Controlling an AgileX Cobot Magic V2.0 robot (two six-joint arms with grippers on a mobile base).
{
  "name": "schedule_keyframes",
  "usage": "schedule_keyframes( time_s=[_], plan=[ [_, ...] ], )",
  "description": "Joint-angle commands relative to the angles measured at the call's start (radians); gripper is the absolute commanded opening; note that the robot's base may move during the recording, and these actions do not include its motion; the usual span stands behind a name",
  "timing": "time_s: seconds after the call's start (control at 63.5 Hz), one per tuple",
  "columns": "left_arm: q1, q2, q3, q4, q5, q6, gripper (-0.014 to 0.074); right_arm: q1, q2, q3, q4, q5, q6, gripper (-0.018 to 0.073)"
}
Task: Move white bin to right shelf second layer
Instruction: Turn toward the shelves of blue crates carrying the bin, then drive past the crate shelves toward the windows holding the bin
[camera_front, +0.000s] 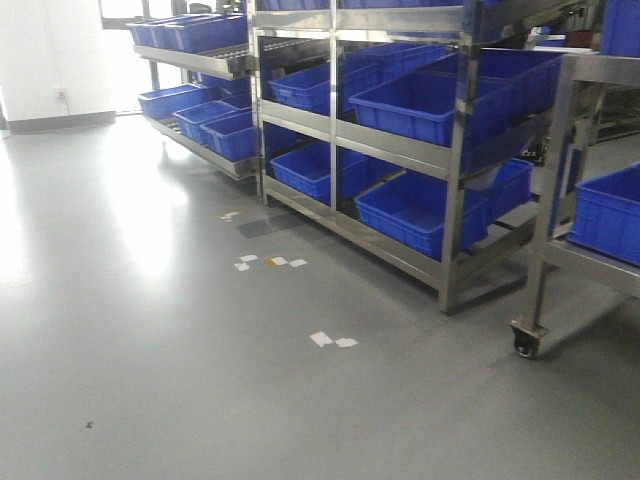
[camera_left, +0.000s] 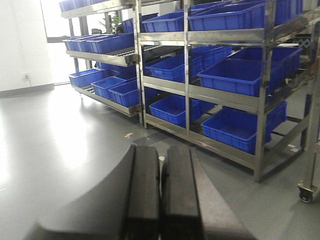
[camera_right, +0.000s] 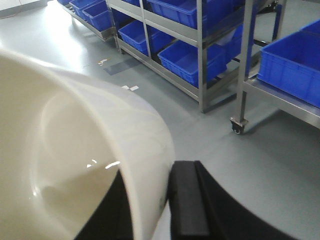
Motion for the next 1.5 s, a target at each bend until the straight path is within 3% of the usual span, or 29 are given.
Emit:
schedule_keyframes(
  time_s=[0.0,1.479],
  plan=[
    [0.001,-0.013,0.033,-0.005,-0.087,-0.007,0.0085,-0.008,0.011,-0.029,-0.007,-0.107,-0.002,0.0057],
    [0.001,-0.013,0.033,-0.005,-0.087,-0.007,0.0085,-0.008,0.011,-0.029,-0.007,-0.107,-0.002,0.0057]
  ],
)
